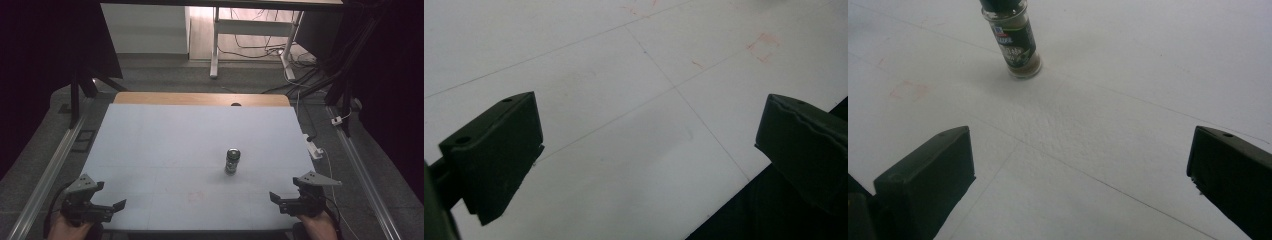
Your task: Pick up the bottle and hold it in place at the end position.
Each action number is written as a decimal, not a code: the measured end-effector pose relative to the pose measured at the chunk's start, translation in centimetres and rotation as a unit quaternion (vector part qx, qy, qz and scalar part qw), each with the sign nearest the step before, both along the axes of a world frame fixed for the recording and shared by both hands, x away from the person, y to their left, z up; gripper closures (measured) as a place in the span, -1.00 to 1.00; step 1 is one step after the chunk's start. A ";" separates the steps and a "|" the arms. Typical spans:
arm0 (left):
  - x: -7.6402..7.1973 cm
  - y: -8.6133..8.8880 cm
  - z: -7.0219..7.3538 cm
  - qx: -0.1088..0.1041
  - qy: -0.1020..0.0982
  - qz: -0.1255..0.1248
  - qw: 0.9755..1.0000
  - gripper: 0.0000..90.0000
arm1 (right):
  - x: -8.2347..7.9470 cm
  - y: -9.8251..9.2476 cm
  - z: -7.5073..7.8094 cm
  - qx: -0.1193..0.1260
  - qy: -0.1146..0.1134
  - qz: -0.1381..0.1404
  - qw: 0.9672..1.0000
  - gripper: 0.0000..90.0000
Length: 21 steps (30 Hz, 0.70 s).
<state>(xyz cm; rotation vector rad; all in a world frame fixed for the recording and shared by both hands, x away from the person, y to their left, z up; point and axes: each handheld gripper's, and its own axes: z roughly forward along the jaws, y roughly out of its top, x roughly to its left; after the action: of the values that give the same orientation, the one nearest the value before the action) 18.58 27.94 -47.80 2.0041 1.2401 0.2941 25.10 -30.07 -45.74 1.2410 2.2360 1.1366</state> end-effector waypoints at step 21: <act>0.0 0.0 -0.1 0.000 0.010 0.000 1.000 -0.98 | 0.4 0.4 -0.1 -0.007 0.018 0.026 0.999 -1.00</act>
<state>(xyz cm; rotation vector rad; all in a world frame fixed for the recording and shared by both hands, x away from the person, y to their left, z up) 18.62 27.98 -47.88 2.0121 1.2536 0.2750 25.46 -29.70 -45.83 1.2143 2.3116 1.1238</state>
